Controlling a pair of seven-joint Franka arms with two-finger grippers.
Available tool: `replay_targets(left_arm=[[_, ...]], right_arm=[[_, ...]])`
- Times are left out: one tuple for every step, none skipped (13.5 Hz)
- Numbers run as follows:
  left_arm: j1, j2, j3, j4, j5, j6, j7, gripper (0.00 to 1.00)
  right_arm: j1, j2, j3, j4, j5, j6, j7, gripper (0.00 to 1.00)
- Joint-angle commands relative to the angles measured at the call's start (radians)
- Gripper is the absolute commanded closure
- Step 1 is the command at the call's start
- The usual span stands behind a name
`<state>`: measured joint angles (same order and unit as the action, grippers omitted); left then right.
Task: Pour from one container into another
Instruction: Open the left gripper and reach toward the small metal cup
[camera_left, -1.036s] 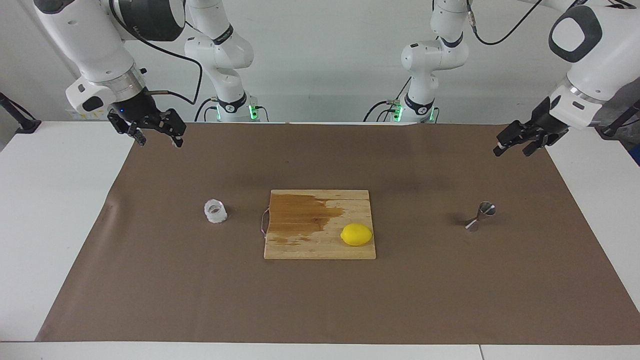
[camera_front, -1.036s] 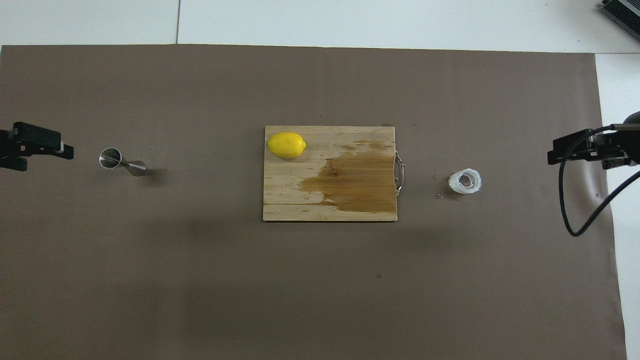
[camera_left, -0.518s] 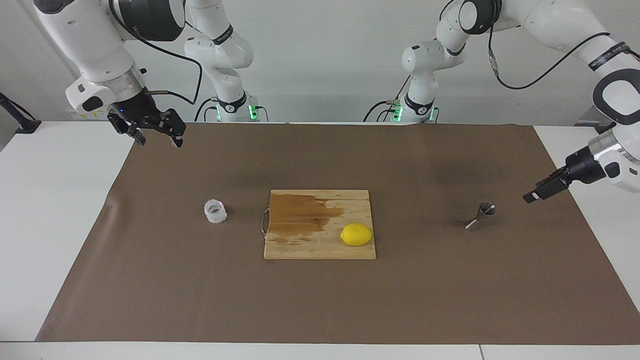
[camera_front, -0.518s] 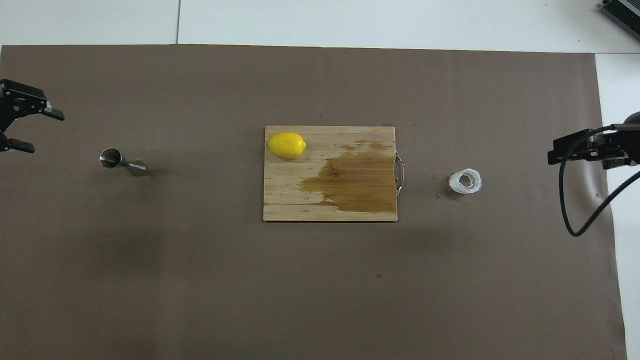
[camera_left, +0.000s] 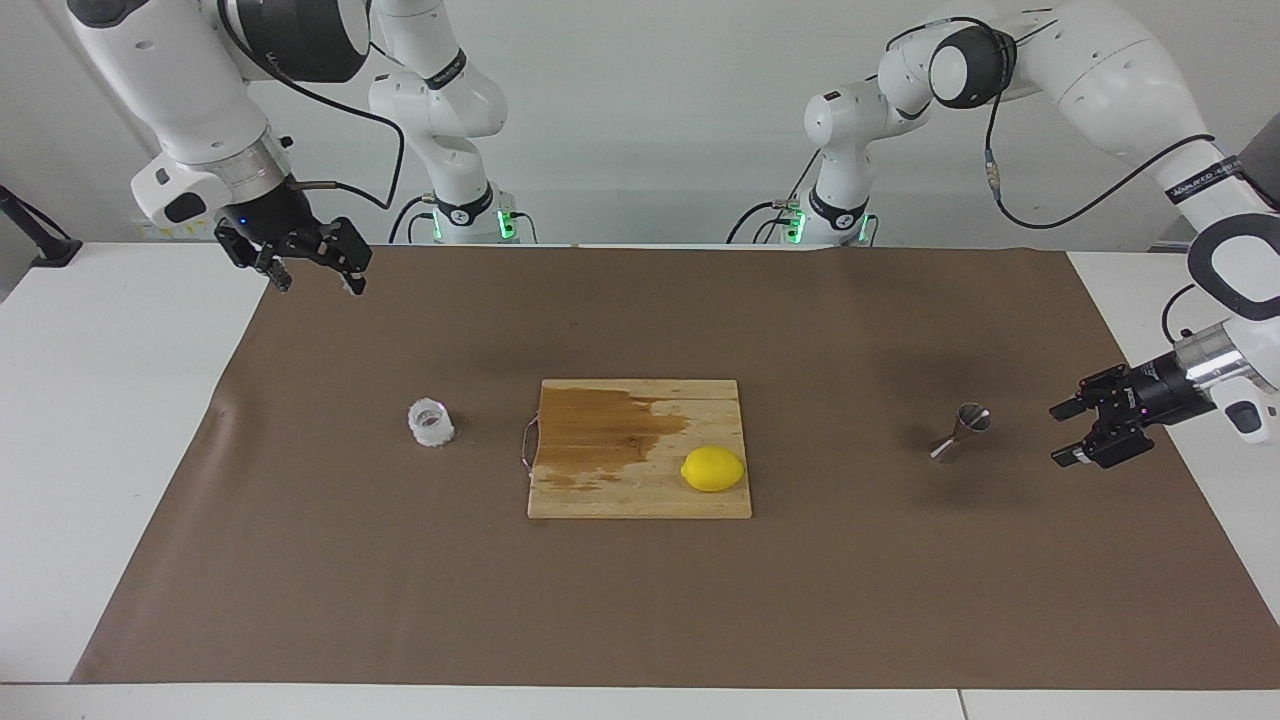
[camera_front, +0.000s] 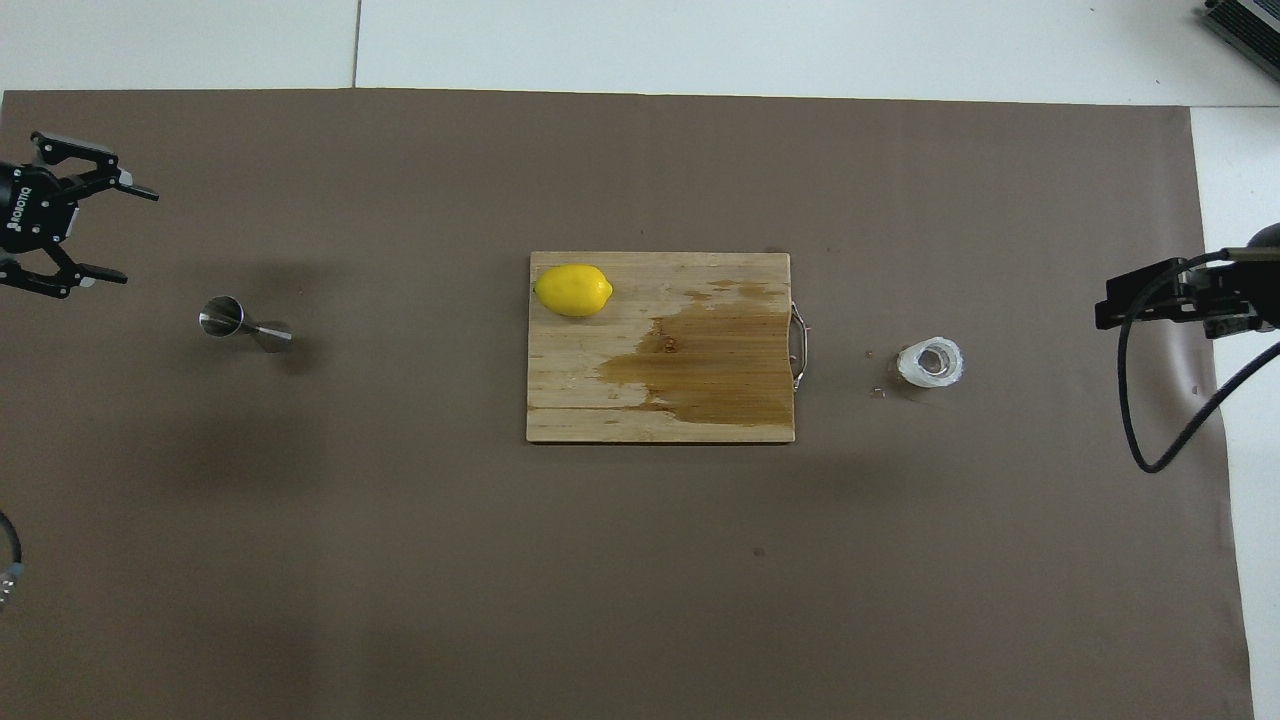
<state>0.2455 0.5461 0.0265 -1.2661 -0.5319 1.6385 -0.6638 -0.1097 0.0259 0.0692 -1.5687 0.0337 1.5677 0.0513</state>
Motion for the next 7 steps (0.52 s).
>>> replay_targets(left_arm=[[0.026,0.003,-0.004,-0.053,-0.065,0.011,-0.072,0.0],[0.032,0.003,-0.002,-0.085,-0.086,0.014,-0.076,0.0],[0.04,0.002,-0.002,-0.104,-0.095,0.023,-0.076,0.0],[0.044,0.002,-0.002,-0.114,-0.106,0.027,-0.088,0.0],[0.044,0.002,-0.002,-0.125,-0.117,0.033,-0.133,0.0],[0.041,-0.002,-0.002,-0.148,-0.126,0.062,-0.19,0.0],[0.044,-0.014,-0.002,-0.195,-0.149,0.095,-0.204,0.0]], right_arm=[[-0.012,-0.009,0.009,-0.002,0.011,-0.015,0.015,0.0],[-0.012,-0.009,0.009,-0.002,0.011,-0.015,0.013,0.0],[-0.012,-0.009,0.009,-0.002,0.011,-0.015,0.015,0.0],[-0.012,-0.009,0.009,-0.002,0.011,-0.015,0.013,0.0],[-0.012,-0.009,0.009,-0.002,0.011,-0.015,0.015,0.0],[-0.012,-0.009,0.011,-0.002,0.011,-0.015,0.015,0.0],[-0.012,-0.009,0.009,-0.002,0.011,-0.015,0.015,0.0]])
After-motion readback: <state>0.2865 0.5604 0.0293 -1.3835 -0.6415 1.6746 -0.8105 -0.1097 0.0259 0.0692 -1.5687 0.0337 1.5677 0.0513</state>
